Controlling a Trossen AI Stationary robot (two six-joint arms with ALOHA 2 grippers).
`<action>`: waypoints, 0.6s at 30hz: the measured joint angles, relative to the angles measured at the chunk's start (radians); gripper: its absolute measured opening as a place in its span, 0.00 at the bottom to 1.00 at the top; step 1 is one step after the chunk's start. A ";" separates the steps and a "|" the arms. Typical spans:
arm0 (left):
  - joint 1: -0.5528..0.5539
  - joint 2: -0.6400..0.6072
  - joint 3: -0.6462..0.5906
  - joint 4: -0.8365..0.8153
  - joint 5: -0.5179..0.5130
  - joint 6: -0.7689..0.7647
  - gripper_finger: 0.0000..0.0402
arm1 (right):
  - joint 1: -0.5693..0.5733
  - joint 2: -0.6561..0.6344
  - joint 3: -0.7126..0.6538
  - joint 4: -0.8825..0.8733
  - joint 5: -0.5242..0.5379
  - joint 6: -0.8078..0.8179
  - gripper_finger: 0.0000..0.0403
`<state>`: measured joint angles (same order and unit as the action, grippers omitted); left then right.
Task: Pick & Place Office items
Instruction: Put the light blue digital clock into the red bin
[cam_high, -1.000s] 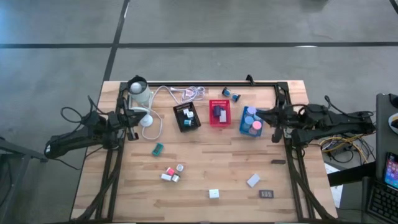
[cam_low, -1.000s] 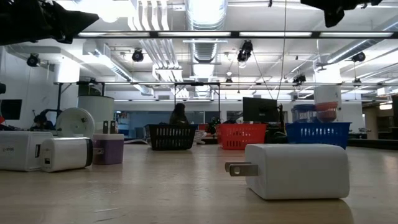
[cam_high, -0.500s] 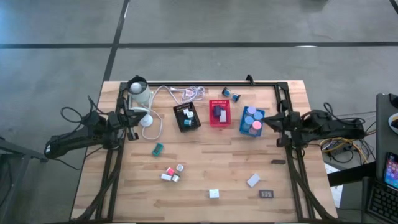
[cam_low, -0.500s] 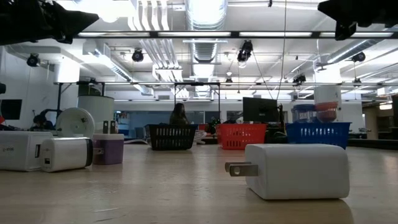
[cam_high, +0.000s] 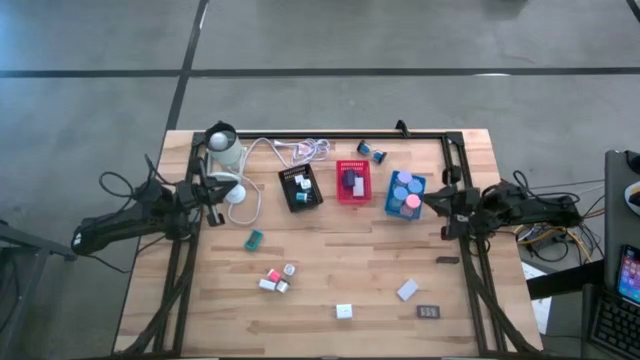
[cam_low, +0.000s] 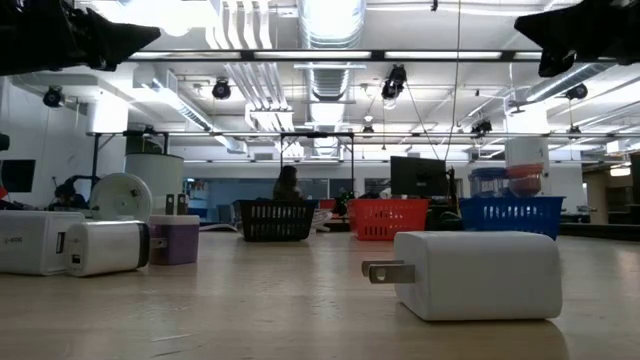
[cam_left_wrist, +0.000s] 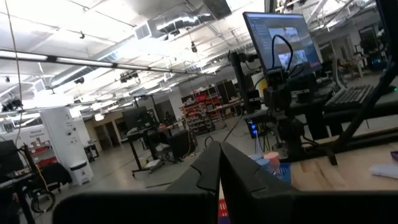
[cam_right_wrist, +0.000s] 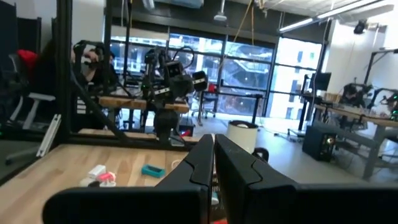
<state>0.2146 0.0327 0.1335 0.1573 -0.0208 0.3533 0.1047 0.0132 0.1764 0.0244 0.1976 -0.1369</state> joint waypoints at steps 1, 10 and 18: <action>0.000 0.002 -0.002 0.001 0.000 0.008 0.03 | 0.000 0.000 -0.012 0.015 0.001 -0.001 0.03; 0.000 0.044 0.057 -0.054 0.007 -0.028 0.03 | -0.001 -0.005 -0.099 0.102 -0.012 -0.025 0.03; 0.000 0.100 0.046 -0.084 0.026 -0.120 0.03 | 0.000 -0.011 -0.149 0.141 -0.068 0.033 0.03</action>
<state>0.2146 0.1325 0.1795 0.0734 0.0056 0.2333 0.1043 0.0021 0.0276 0.1654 0.1295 -0.1044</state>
